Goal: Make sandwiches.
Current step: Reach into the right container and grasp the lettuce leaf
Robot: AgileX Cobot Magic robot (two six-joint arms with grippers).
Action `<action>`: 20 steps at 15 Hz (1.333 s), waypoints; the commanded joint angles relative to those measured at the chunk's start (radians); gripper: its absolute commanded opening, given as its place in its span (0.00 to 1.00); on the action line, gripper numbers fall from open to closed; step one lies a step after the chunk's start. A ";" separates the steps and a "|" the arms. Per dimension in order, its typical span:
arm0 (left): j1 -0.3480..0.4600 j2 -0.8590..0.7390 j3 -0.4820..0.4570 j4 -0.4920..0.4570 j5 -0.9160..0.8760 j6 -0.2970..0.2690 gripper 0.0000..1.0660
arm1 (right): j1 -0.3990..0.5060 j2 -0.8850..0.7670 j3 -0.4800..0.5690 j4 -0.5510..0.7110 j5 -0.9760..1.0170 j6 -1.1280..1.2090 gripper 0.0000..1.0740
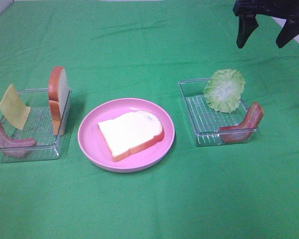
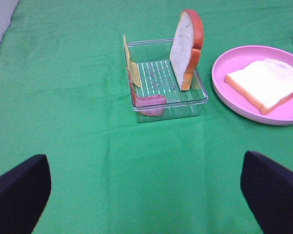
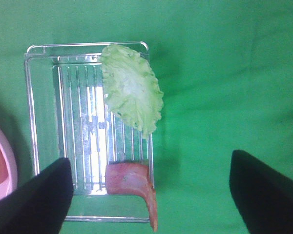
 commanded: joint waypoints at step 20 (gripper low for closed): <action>-0.004 0.000 0.002 0.004 0.002 -0.004 0.94 | -0.001 0.251 0.009 0.016 -0.161 -0.025 0.74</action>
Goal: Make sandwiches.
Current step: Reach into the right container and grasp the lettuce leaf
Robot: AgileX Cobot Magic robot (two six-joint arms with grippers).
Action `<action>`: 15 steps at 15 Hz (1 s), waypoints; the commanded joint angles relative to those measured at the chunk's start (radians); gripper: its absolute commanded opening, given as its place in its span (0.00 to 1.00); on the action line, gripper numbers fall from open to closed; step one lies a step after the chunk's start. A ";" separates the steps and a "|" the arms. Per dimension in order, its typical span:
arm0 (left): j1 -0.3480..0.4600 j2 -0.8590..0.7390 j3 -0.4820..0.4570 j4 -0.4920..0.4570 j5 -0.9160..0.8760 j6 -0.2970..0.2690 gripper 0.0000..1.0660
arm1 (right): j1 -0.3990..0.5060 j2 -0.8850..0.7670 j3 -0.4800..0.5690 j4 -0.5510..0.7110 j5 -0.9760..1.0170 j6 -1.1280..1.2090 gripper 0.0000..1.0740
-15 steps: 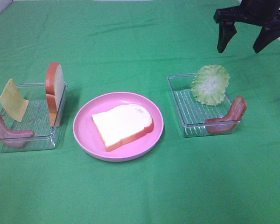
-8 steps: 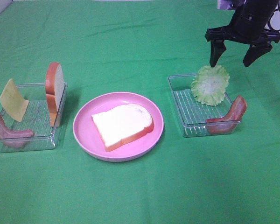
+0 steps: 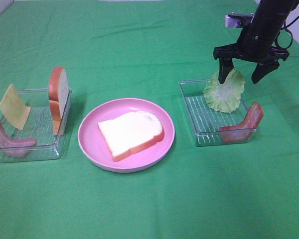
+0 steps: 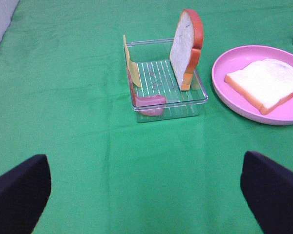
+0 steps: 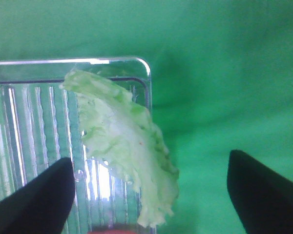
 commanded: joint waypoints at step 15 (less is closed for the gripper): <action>-0.004 0.000 0.002 0.004 0.002 -0.004 0.94 | -0.001 0.005 0.002 0.024 0.006 -0.033 0.03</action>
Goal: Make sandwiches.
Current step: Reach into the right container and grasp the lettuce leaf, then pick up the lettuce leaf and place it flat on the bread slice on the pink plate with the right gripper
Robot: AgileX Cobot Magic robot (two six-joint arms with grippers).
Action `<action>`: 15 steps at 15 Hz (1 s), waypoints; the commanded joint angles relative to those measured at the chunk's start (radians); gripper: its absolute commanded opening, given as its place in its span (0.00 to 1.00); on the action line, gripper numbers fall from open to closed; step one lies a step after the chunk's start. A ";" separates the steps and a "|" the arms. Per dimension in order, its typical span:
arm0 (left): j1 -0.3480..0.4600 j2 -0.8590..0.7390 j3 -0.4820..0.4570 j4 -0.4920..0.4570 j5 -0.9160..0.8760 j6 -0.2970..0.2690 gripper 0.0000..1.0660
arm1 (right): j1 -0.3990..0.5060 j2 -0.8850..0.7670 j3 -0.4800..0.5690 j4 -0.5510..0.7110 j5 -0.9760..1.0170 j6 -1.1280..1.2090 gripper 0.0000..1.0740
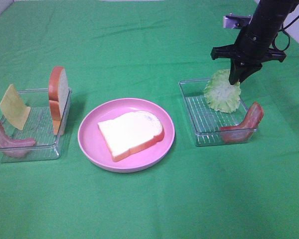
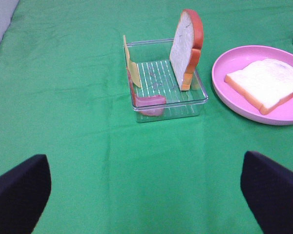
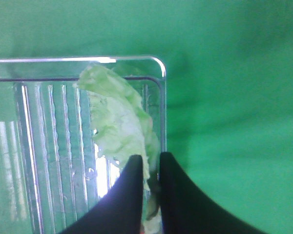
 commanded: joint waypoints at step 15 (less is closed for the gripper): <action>-0.004 0.000 0.002 0.004 0.002 -0.004 0.94 | 0.001 -0.123 -0.052 0.072 0.160 -0.028 0.00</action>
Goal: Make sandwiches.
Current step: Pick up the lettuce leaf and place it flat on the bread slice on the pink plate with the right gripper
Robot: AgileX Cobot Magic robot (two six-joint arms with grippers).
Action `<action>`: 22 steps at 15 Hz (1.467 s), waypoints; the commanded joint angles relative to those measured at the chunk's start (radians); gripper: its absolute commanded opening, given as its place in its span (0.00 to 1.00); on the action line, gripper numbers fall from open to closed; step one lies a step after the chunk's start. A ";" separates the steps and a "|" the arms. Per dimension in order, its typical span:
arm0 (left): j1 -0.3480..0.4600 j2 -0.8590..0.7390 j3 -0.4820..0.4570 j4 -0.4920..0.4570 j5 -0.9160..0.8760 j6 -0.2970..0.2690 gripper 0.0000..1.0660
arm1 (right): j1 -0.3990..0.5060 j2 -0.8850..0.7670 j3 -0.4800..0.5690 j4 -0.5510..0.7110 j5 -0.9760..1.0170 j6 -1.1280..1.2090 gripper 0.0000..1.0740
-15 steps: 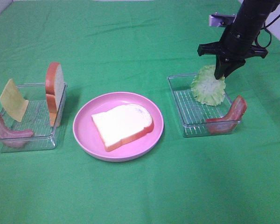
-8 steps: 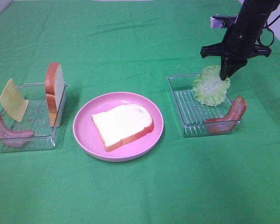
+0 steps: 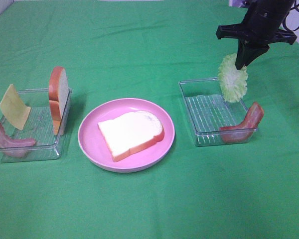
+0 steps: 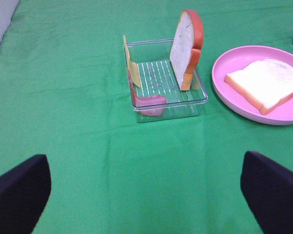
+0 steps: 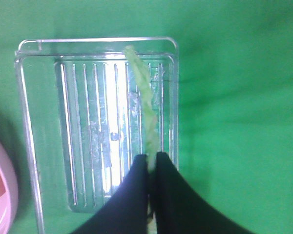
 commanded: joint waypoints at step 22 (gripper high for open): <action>-0.004 0.000 0.002 0.004 0.002 -0.004 0.94 | 0.592 -0.127 0.000 0.137 0.020 -0.041 0.00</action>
